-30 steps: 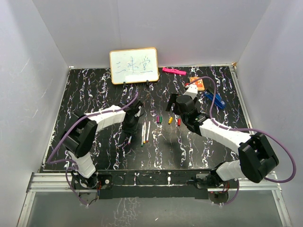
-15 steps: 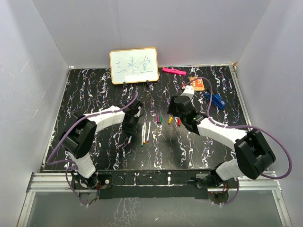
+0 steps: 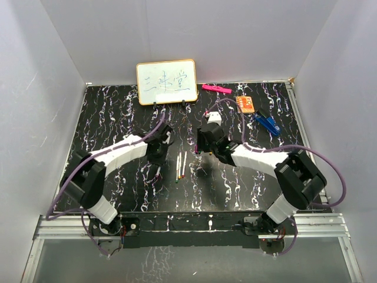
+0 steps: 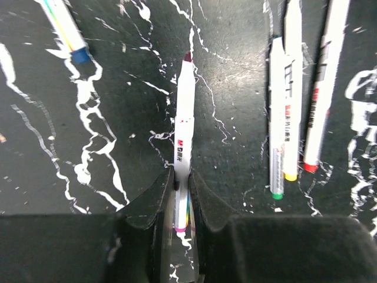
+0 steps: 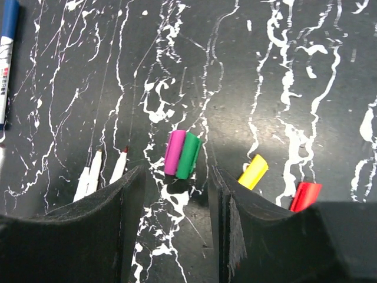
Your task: Insert the pens into the pen caps
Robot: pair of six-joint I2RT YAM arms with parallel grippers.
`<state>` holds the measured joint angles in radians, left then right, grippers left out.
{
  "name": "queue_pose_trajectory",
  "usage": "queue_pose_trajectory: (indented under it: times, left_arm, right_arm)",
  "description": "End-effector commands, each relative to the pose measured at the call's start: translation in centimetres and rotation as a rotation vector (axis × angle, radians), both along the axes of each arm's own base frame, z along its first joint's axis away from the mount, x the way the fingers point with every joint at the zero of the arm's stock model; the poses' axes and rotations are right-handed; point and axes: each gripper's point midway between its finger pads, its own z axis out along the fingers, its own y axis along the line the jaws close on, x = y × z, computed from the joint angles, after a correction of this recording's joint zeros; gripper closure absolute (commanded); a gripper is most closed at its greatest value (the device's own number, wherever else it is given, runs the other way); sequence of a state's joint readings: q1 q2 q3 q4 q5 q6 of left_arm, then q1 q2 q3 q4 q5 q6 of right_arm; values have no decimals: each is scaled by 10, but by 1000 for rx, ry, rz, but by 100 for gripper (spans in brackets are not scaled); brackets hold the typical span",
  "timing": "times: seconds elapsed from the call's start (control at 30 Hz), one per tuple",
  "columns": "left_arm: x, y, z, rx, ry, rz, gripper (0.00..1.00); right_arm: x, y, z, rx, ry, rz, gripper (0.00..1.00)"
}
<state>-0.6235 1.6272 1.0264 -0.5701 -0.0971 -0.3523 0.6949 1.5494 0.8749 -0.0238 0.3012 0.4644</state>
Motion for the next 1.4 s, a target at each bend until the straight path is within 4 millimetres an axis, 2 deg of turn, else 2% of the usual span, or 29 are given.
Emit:
queue_pose_trajectory:
  times: [0.0, 0.2, 0.33, 0.43, 0.53, 0.57, 0.6, 0.8, 1.37]
  left_arm:
    - [10, 10, 43, -29, -142, 51, 100]
    - [18, 16, 80, -77, -281, 104, 100]
    - [18, 21, 91, -88, -330, 127, 100]
    - [18, 20, 92, -100, -336, 128, 100]
    - [16, 17, 89, -122, -332, 117, 100]
    - [16, 16, 88, -129, -332, 115, 100]
    - [16, 14, 88, -137, -333, 114, 100]
    - [16, 13, 94, -162, -358, 108, 100]
    - [14, 11, 90, -163, -340, 91, 100]
  right_arm:
    - [11, 24, 16, 4, -37, 48, 56]
    - [12, 38, 2, -18, 0, 75, 57]
    - [12, 45, -5, -26, 21, 91, 60]
    - [11, 49, -11, -28, 36, 97, 67]
    - [12, 51, -13, -29, 45, 97, 69]
    - [12, 51, -12, -28, 44, 94, 69]
    - [11, 50, -24, -47, 65, 92, 69]
    - [12, 48, -36, -69, 86, 78, 69]
    - [21, 41, -48, -136, 98, 28, 70]
